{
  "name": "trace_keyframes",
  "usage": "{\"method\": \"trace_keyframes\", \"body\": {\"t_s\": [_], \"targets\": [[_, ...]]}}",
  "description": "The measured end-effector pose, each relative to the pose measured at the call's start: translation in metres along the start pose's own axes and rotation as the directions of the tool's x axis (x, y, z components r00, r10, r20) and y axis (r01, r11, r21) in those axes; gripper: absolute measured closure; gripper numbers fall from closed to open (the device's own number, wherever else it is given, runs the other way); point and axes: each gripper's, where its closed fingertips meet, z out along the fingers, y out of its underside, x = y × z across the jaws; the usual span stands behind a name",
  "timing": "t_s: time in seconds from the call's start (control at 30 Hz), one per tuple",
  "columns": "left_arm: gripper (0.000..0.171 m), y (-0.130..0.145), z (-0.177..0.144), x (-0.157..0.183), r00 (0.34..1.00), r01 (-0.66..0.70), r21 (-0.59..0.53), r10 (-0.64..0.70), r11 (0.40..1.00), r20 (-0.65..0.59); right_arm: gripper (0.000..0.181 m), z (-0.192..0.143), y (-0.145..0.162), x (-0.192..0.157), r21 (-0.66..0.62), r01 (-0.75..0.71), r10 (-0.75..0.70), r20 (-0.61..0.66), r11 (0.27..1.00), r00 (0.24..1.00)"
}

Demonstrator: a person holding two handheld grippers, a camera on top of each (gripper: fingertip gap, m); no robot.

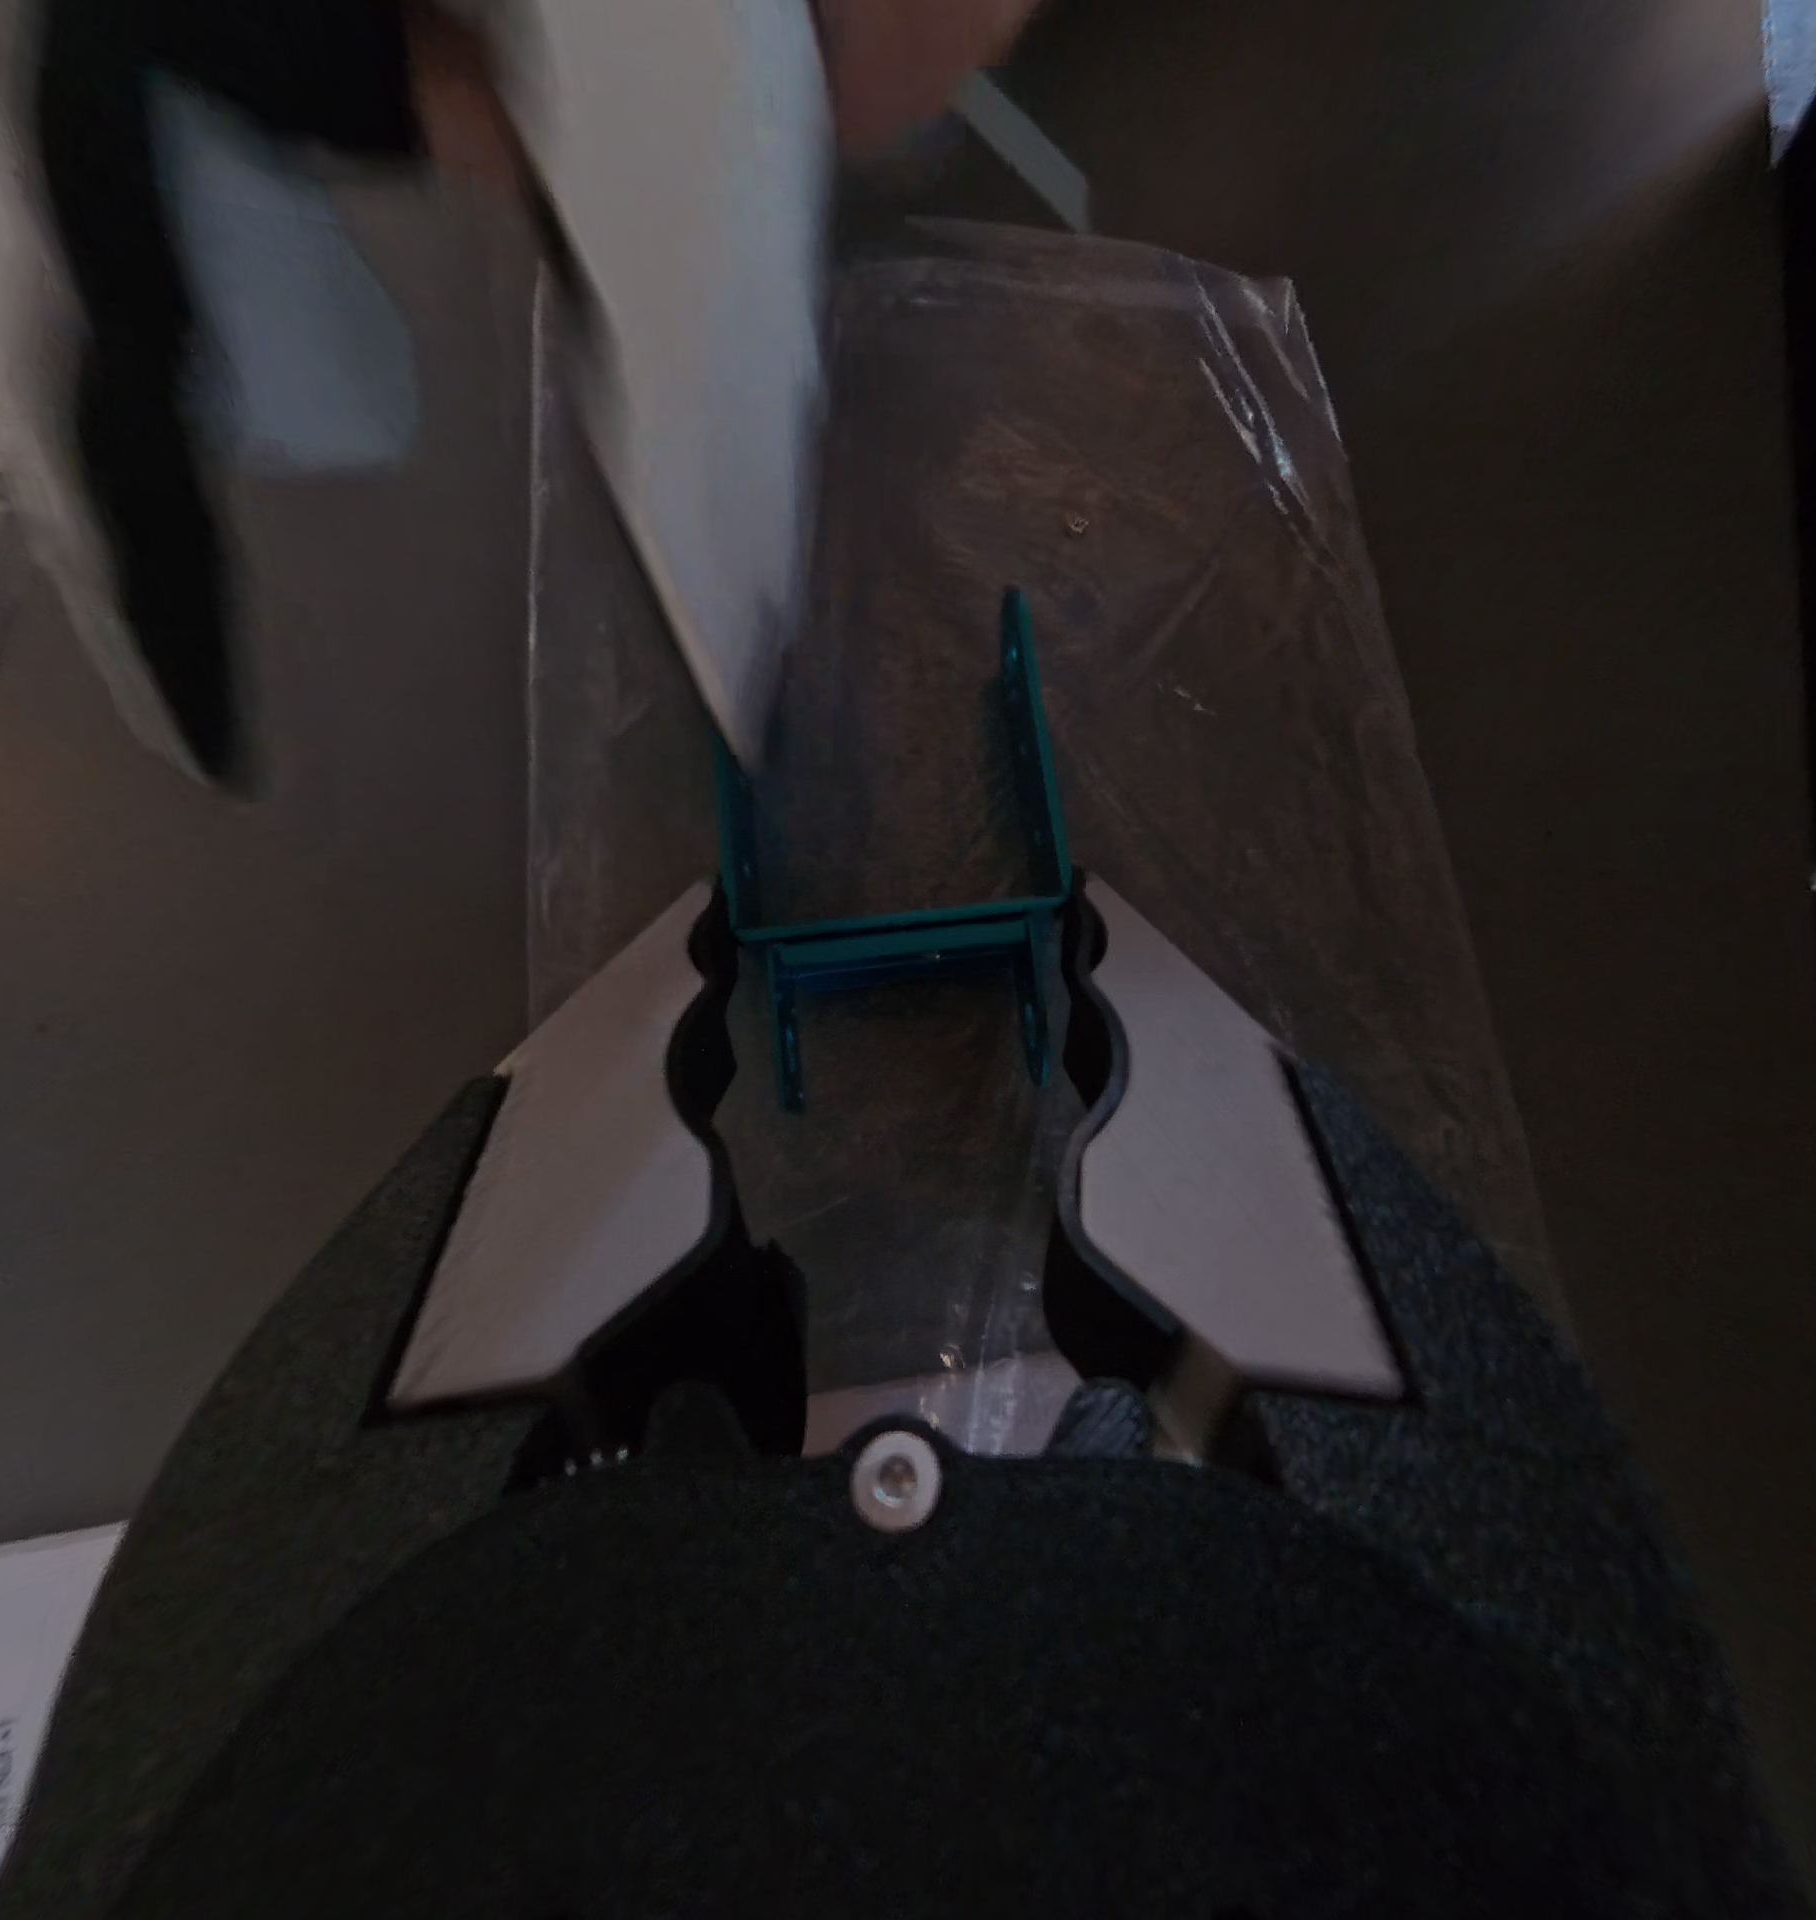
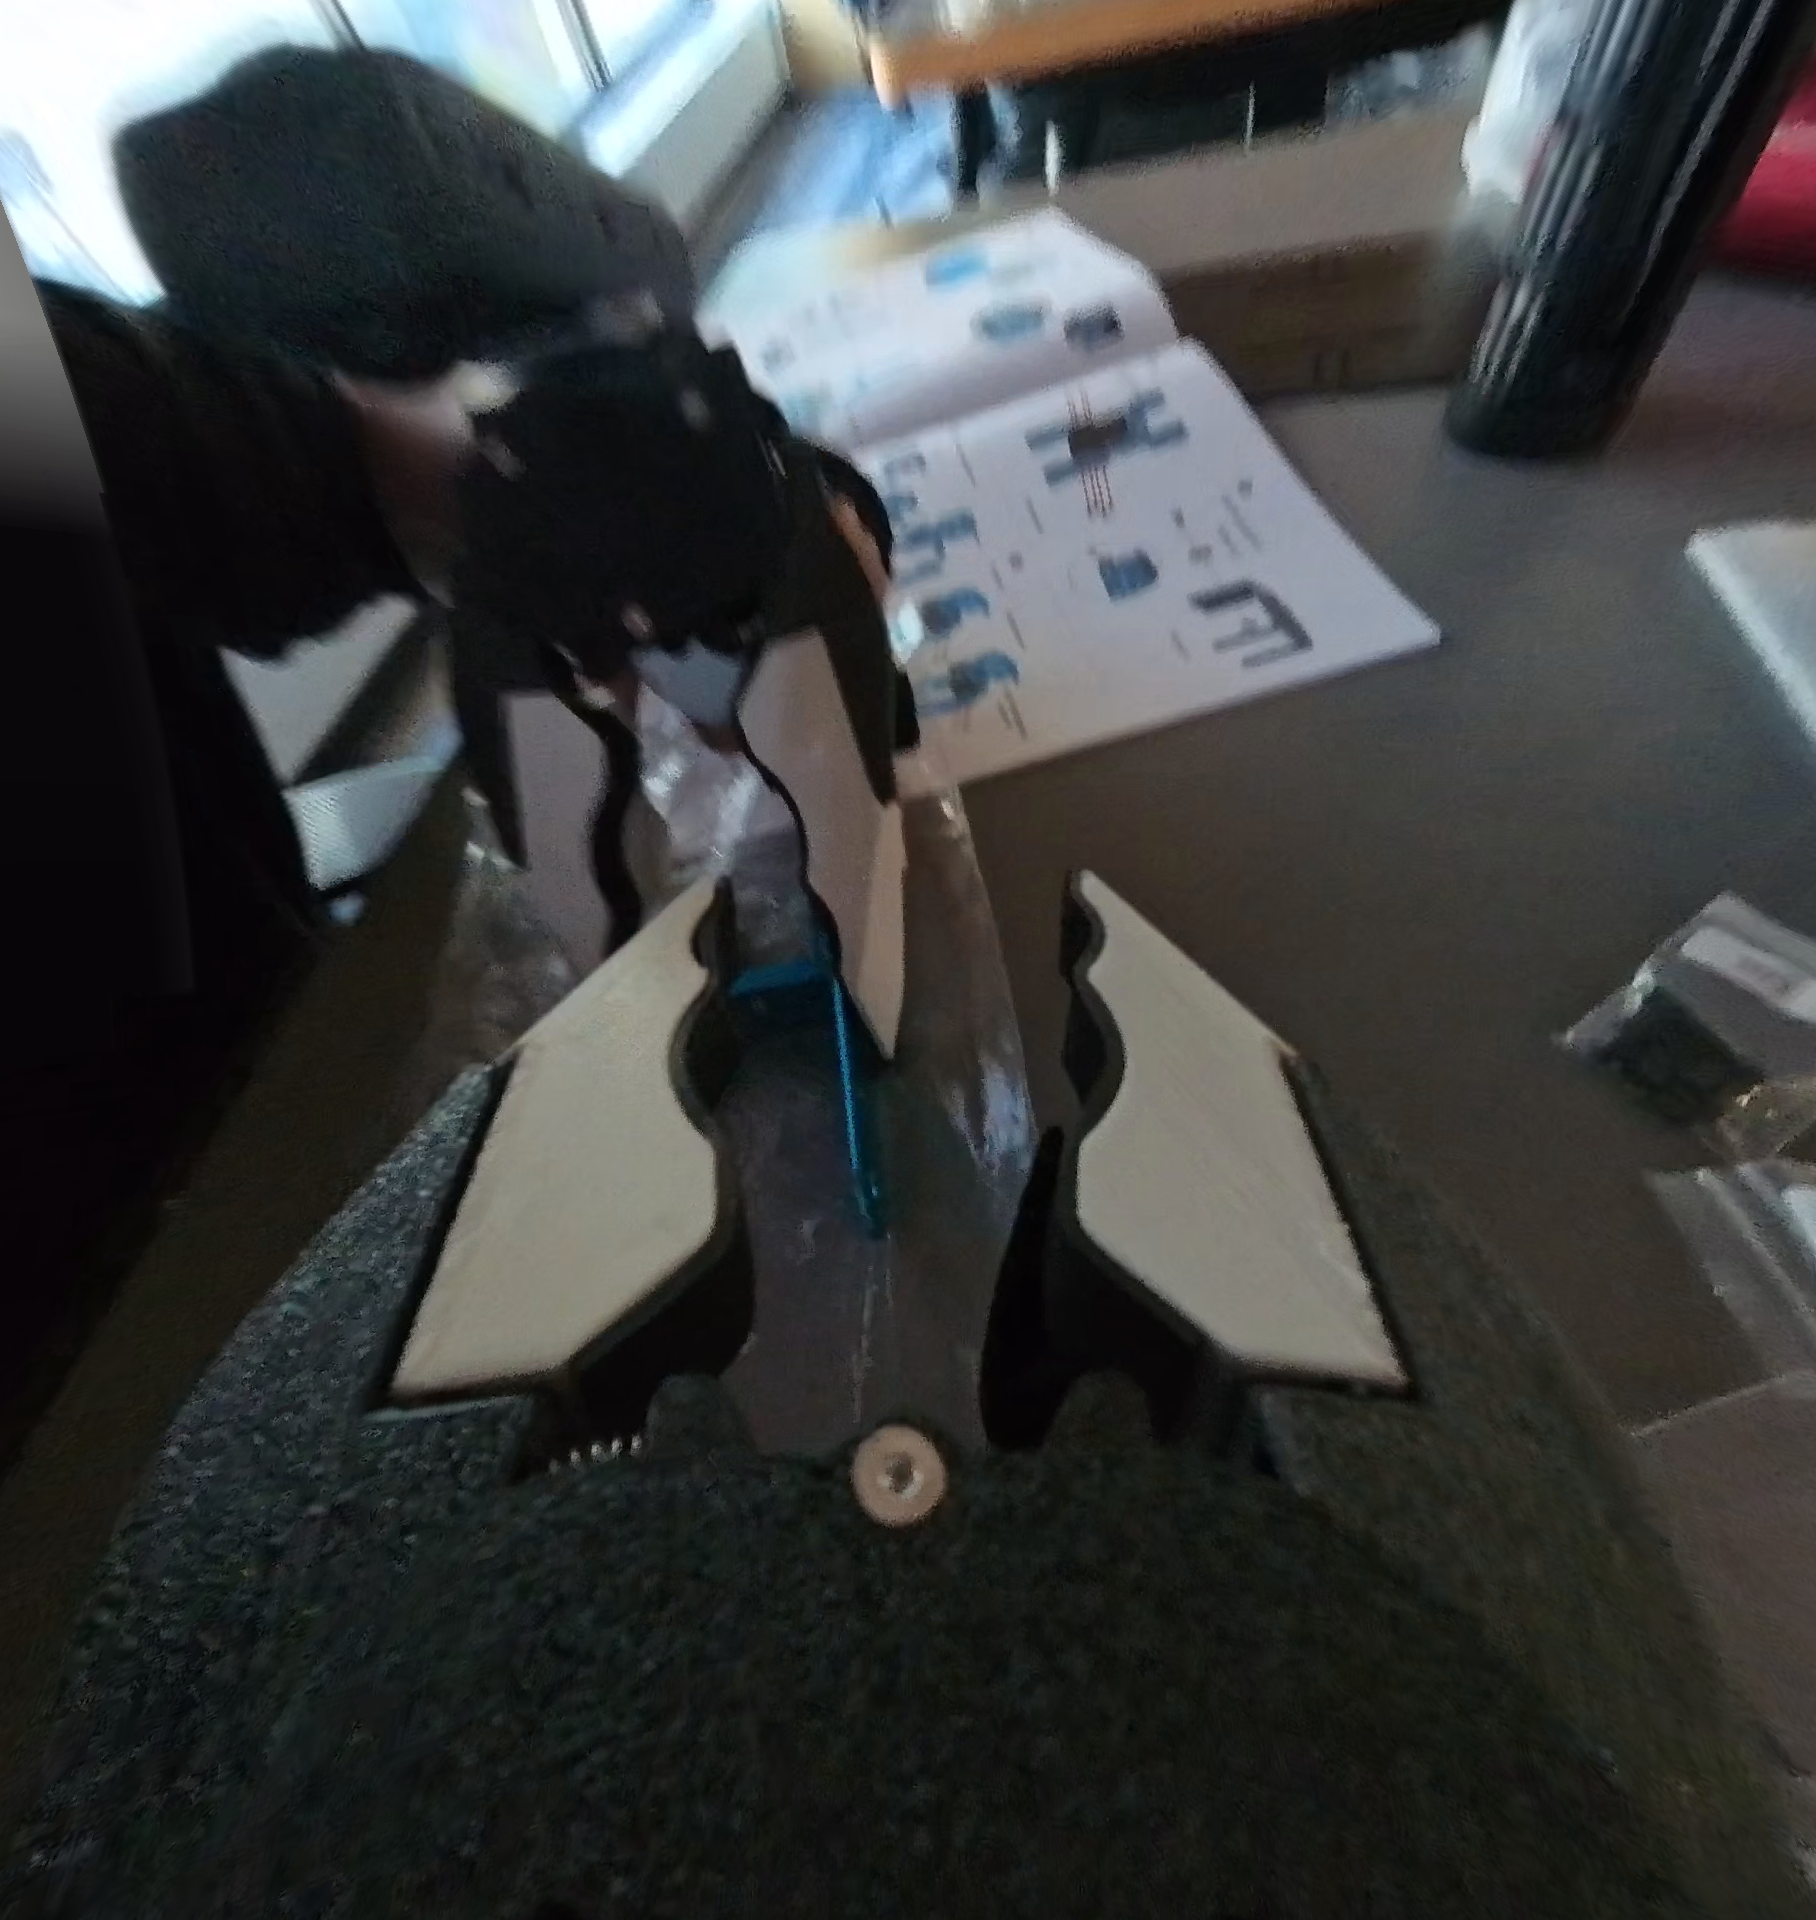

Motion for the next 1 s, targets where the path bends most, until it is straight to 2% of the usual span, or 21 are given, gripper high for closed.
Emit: {"method": "trace_keyframes", "body": {"t_s": [0.03, 0.1, 0.17, 0.2, 0.3, 0.33, 0.43, 0.5, 0.57, 0.63, 0.73, 0.87, 0.93, 1.0], "targets": [[0.109, -0.001, -0.001, 0.001, 1.000, -0.025, -0.001, 0.025, 1.000, 0.005, 0.117, -0.009, -0.011, -0.005, 0.052, 0.016, -0.018, 0.026, 0.999, 0.999], [0.108, -0.001, -0.004, 0.000, 0.995, -0.090, -0.017, 0.091, 0.996, 0.049, 0.094, -0.023, -0.019, -0.019, 0.094, 0.099, -0.106, 0.076, 0.991, 0.991], [0.109, 0.000, -0.009, -0.007, 0.987, -0.114, -0.048, 0.118, 0.992, 0.106, 0.098, -0.025, -0.013, -0.023, 0.030, 0.137, -0.139, 0.071, 0.990, 0.988], [0.108, 0.001, -0.012, -0.011, 0.985, -0.110, -0.057, 0.116, 0.992, 0.130, 0.102, -0.023, -0.004, -0.026, -0.041, 0.153, -0.150, 0.075, 0.987, 0.986], [0.109, -0.002, -0.024, -0.019, 0.981, -0.082, -0.049, 0.090, 0.995, 0.170, 0.097, -0.014, 0.013, -0.021, -0.176, 0.202, -0.209, -0.022, 0.963, 0.978], [0.109, -0.005, -0.029, -0.019, 0.980, -0.077, -0.042, 0.083, 0.996, 0.179, 0.101, -0.012, 0.017, -0.023, -0.192, 0.226, -0.235, -0.025, 0.955, 0.972], [0.109, -0.015, -0.045, -0.018, 0.977, -0.072, -0.035, 0.077, 0.997, 0.200, 0.093, 0.000, 0.034, -0.017, -0.311, 0.263, -0.300, -0.075, 0.913, 0.951], [0.109, -0.021, -0.051, -0.016, 0.973, -0.082, -0.052, 0.091, 0.995, 0.212, 0.113, 0.007, 0.034, -0.021, -0.351, 0.303, -0.350, -0.079, 0.886, 0.933], [0.109, -0.025, -0.055, -0.016, 0.963, -0.100, -0.082, 0.118, 0.992, 0.243, 0.114, 0.010, 0.037, -0.019, -0.407, 0.296, -0.364, -0.097, 0.864, 0.926], [0.108, -0.029, -0.060, -0.014, 0.959, -0.083, -0.079, 0.101, 0.993, 0.265, 0.115, 0.011, 0.031, -0.022, -0.376, 0.299, -0.364, -0.113, 0.877, 0.925], [0.108, -0.039, -0.069, -0.016, 0.948, 0.006, 0.035, -0.016, 0.999, 0.319, 0.117, 0.001, 0.011, -0.026, -0.266, 0.316, -0.365, -0.160, 0.911, 0.917], [0.101, -0.043, -0.073, -0.022, 0.918, 0.124, 0.201, -0.189, 0.972, 0.348, 0.118, -0.013, 0.001, -0.026, -0.260, 0.355, -0.417, -0.243, 0.898, 0.876], [0.095, -0.044, -0.076, -0.023, 0.901, 0.201, 0.293, -0.294, 0.935, 0.320, 0.118, -0.019, -0.004, -0.028, -0.267, 0.383, -0.452, -0.283, 0.884, 0.846], [0.094, -0.045, -0.080, -0.021, 0.874, 0.303, 0.399, -0.419, 0.866, 0.246, 0.117, -0.024, -0.011, -0.030, -0.278, 0.420, -0.497, -0.330, 0.864, 0.803]]}}
